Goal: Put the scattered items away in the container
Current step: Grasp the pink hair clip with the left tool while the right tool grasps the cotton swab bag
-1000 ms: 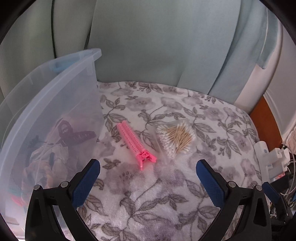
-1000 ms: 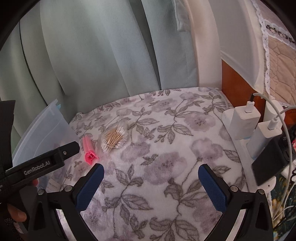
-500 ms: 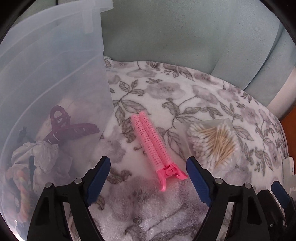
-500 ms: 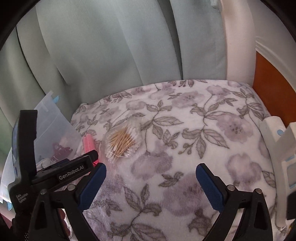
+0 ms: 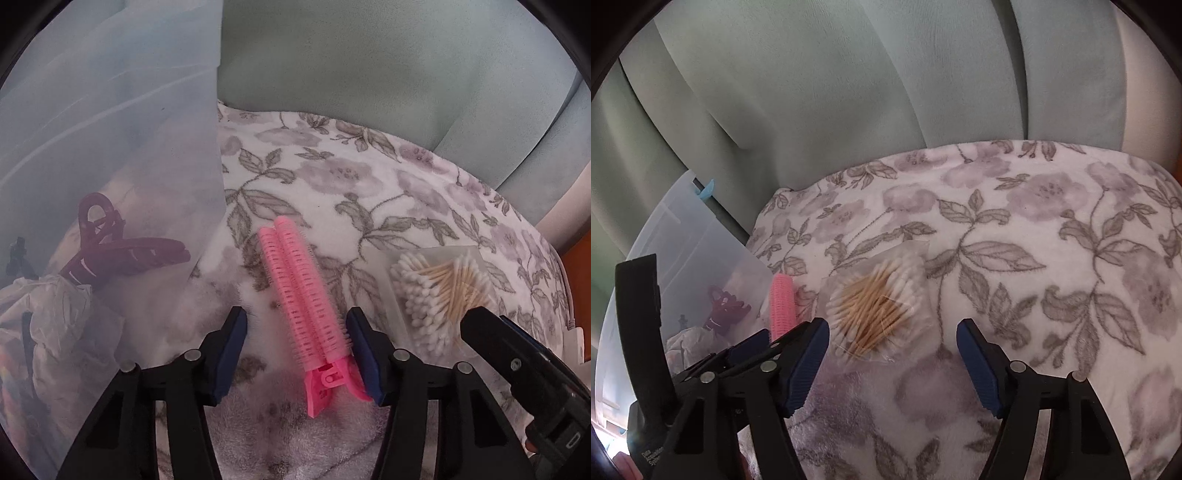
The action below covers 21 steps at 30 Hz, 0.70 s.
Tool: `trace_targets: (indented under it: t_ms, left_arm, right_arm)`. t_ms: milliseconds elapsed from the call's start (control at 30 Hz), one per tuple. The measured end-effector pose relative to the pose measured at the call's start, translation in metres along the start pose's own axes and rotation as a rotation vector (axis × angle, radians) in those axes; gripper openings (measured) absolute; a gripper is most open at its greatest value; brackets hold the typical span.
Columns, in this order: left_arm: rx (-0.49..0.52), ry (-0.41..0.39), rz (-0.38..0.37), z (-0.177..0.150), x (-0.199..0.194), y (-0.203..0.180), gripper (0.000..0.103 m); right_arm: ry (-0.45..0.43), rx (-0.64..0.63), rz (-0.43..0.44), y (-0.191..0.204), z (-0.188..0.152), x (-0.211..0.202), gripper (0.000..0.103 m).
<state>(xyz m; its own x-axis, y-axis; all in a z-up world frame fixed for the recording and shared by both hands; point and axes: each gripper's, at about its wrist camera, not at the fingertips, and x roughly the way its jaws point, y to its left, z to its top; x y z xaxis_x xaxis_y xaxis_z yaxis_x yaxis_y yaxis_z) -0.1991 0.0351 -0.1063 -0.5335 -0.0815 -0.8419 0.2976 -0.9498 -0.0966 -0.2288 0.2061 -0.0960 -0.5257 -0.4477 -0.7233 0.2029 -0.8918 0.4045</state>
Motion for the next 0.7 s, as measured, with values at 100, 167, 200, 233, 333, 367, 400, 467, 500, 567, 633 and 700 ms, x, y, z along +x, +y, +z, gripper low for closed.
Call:
trace_targets:
  t_ms: [100,167,200,233,333,367,400,467,500,567,633,700]
  left_arm:
    - [0.001,-0.011,-0.001,-0.001,0.0,0.0,0.055]
    - [0.017,-0.017,0.003,-0.002,0.002,-0.002,0.055]
    - [0.023,-0.02,0.004,-0.002,0.002,-0.002,0.055]
    - [0.026,-0.022,0.005,-0.003,0.003,-0.002,0.055]
    - [0.033,-0.031,0.004,-0.004,0.003,-0.003,0.053]
    - [0.034,-0.034,0.002,-0.005,0.002,-0.003,0.049]
    - [0.034,-0.036,-0.001,-0.005,0.001,-0.003,0.045]
    - [0.038,-0.041,-0.006,-0.006,0.0,-0.004,0.04]
    - [0.041,-0.04,-0.006,-0.007,-0.001,-0.004,0.038]
    - [0.049,-0.036,-0.005,-0.009,-0.003,-0.005,0.035]
    - [0.057,-0.03,-0.004,-0.012,-0.006,-0.006,0.034]
    - [0.067,-0.022,-0.011,-0.016,-0.009,-0.007,0.031]
  right_arm:
    - [0.014,0.002,0.031,0.001,0.005,0.012,0.069]
    - [0.027,-0.01,0.02,0.005,0.006,0.021,0.069]
    - [0.031,-0.02,0.011,0.007,0.005,0.026,0.069]
    - [0.023,-0.027,0.004,0.009,0.005,0.028,0.069]
    - [0.017,-0.038,-0.011,0.012,0.006,0.028,0.059]
    - [0.016,-0.035,-0.014,0.012,0.005,0.027,0.054]
    - [0.014,-0.03,-0.017,0.012,0.004,0.026,0.051]
    - [0.005,-0.014,-0.009,0.01,0.003,0.021,0.043]
    - [0.001,-0.001,-0.003,0.01,0.002,0.019,0.042]
    - [-0.002,0.025,0.006,0.008,-0.001,0.013,0.039]
    - [-0.003,0.042,0.003,0.006,-0.005,0.005,0.037]
    - [-0.005,0.057,-0.008,0.005,-0.011,-0.004,0.036]
